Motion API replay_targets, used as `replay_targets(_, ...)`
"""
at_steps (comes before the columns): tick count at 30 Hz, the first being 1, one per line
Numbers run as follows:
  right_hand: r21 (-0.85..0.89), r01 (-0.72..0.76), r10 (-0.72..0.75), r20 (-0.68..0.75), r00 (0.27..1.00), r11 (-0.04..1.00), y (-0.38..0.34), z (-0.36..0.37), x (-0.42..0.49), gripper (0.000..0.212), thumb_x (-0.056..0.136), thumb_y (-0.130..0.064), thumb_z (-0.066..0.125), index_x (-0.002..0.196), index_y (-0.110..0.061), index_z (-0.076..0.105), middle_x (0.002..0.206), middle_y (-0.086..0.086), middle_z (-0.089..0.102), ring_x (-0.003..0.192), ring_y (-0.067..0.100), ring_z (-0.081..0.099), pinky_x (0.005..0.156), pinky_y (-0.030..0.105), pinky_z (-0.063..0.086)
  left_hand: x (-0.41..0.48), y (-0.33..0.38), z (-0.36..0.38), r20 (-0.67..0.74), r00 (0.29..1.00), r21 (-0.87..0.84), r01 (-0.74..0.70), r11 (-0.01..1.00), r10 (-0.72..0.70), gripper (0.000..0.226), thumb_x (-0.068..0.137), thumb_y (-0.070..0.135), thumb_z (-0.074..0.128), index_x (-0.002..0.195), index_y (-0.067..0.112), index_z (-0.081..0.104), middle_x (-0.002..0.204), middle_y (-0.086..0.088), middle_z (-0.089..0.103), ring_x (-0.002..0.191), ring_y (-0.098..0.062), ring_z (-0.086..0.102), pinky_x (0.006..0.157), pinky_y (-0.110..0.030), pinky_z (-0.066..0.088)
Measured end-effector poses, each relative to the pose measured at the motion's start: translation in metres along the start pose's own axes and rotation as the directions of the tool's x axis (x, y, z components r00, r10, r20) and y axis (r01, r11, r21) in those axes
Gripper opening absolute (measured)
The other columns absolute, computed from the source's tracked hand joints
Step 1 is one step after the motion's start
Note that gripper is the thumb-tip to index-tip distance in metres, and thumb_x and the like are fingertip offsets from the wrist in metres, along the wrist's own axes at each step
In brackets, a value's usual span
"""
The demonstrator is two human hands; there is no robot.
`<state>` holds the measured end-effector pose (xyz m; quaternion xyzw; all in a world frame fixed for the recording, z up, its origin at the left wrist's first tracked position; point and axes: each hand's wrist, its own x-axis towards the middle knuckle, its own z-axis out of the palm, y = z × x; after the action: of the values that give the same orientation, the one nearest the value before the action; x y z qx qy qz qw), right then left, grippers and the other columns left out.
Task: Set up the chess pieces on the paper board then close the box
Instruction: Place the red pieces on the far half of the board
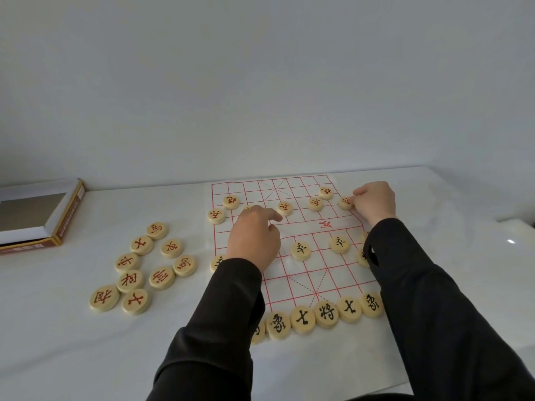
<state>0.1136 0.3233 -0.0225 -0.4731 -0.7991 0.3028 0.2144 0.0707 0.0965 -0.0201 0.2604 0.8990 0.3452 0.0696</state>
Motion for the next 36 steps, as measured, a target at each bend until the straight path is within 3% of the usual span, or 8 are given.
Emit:
replay_targets(3, -0.036, 0.086, -0.085, 0.022, 0.996, 0.996, -0.005, -0.006, -0.004, 0.03, 0.088, -0.011, 0.062, 0.116, -0.004, 0.064, 0.123, 0.013, 0.061, 0.117, 0.029, 0.054, 0.1, 0.035, 0.041, 0.001, -0.001, -0.002, -0.012, 1.0, -0.009, 0.012, 1.0, -0.012, 0.032, 0.093, 0.009, 0.045, 0.117, 0.023, 0.061, 0.131, 0.0, 0.053, 0.123, -0.017, 0.047, 0.105, -0.03, 0.041)
replay_targets(9, -0.126, 0.162, -0.143, 0.148, 0.979, 0.979, -0.008, -0.002, -0.009, 0.035, 0.085, -0.013, 0.067, 0.119, -0.008, 0.062, 0.12, 0.011, 0.061, 0.112, 0.028, 0.056, 0.097, 0.034, 0.044, 0.0, -0.001, -0.002, -0.004, 1.0, -0.009, 0.016, 1.0, -0.016, 0.032, 0.093, 0.01, 0.045, 0.117, 0.023, 0.061, 0.131, 0.0, 0.052, 0.123, -0.016, 0.046, 0.105, -0.032, 0.04)
replay_targets(27, -0.212, 0.21, -0.205, 0.045, 0.978, 0.954, -0.009, 0.002, -0.016, 0.031, 0.09, -0.015, 0.06, 0.12, -0.008, 0.06, 0.121, 0.012, 0.061, 0.111, 0.028, 0.057, 0.094, 0.033, 0.045, 0.001, -0.003, -0.003, 0.022, 0.999, 0.019, 0.027, 0.999, -0.027, 0.033, 0.093, 0.008, 0.044, 0.119, 0.022, 0.06, 0.133, -0.001, 0.051, 0.123, -0.017, 0.047, 0.102, -0.028, 0.04)
replay_targets(31, -0.222, 0.28, -0.285, 0.007, 0.958, 0.934, -0.027, 0.003, -0.03, 0.029, 0.09, -0.008, 0.058, 0.118, -0.008, 0.062, 0.12, 0.012, 0.061, 0.11, 0.028, 0.056, 0.091, 0.032, 0.045, -0.001, -0.003, -0.006, 0.015, 1.0, 0.037, 0.023, 0.999, -0.024, 0.033, 0.093, 0.009, 0.043, 0.119, 0.022, 0.06, 0.132, -0.001, 0.051, 0.122, -0.017, 0.047, 0.101, -0.028, 0.041)
replay_targets(36, -0.165, 0.426, -0.417, 0.088, 0.905, 0.889, -0.066, 0.022, -0.069, 0.027, 0.089, -0.009, 0.058, 0.116, -0.009, 0.064, 0.118, 0.009, 0.062, 0.11, 0.024, 0.056, 0.086, 0.028, 0.044, -0.008, -0.004, -0.015, -0.082, 0.992, 0.046, 0.102, 0.994, -0.098, 0.036, 0.091, 0.006, 0.04, 0.118, 0.02, 0.061, 0.124, -0.003, 0.059, 0.111, -0.018, 0.055, 0.092, -0.027, 0.047)
